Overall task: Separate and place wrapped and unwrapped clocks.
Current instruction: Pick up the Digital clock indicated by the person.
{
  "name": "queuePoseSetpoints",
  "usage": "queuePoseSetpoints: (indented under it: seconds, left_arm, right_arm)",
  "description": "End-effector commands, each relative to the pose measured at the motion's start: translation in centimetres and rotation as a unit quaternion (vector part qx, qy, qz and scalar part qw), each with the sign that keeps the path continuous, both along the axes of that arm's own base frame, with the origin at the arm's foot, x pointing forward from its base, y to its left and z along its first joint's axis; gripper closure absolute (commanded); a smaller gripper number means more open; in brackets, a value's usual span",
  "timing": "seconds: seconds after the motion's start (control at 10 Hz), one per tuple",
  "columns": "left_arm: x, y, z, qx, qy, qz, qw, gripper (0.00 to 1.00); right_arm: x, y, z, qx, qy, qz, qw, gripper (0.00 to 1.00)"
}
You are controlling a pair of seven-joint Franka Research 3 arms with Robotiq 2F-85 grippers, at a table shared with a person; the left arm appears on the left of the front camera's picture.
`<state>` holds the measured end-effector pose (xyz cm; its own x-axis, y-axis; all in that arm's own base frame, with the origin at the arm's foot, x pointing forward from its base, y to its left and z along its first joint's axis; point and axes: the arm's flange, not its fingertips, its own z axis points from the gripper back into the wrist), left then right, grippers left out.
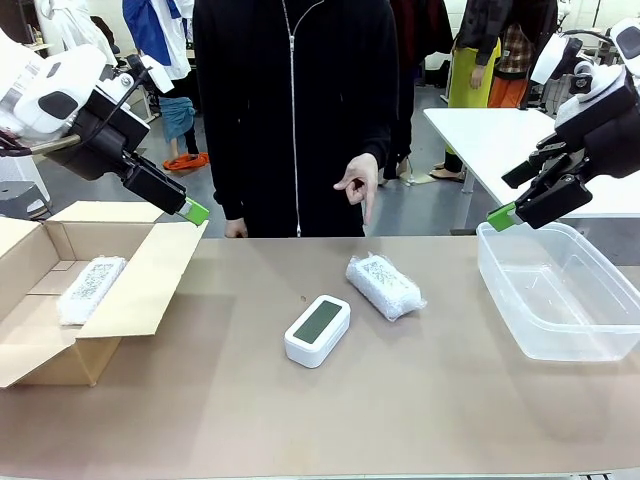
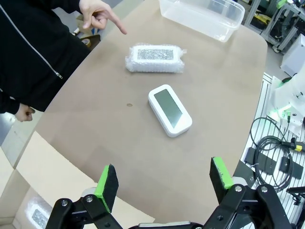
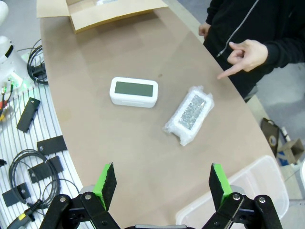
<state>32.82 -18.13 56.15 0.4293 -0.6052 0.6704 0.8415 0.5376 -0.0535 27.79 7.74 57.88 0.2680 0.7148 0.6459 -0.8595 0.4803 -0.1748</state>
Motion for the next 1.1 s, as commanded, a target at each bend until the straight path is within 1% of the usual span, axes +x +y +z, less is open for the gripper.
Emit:
queuePoseSetpoints:
  seconds: [0.0,1.0]
  left_arm:
    - [0.08,0.0,0.01,-0.001,-0.004,0.003,1.0,0.0]
    - [0.08,0.0,0.01,-0.001,-0.004,0.003,1.0,0.0]
  right_arm:
    - [0.04,0.1,-0.15,0.006,0.006,0.007,1.0,0.0]
    - [0.04,0.1,-0.15,0.006,0.006,0.007,1.0,0.0]
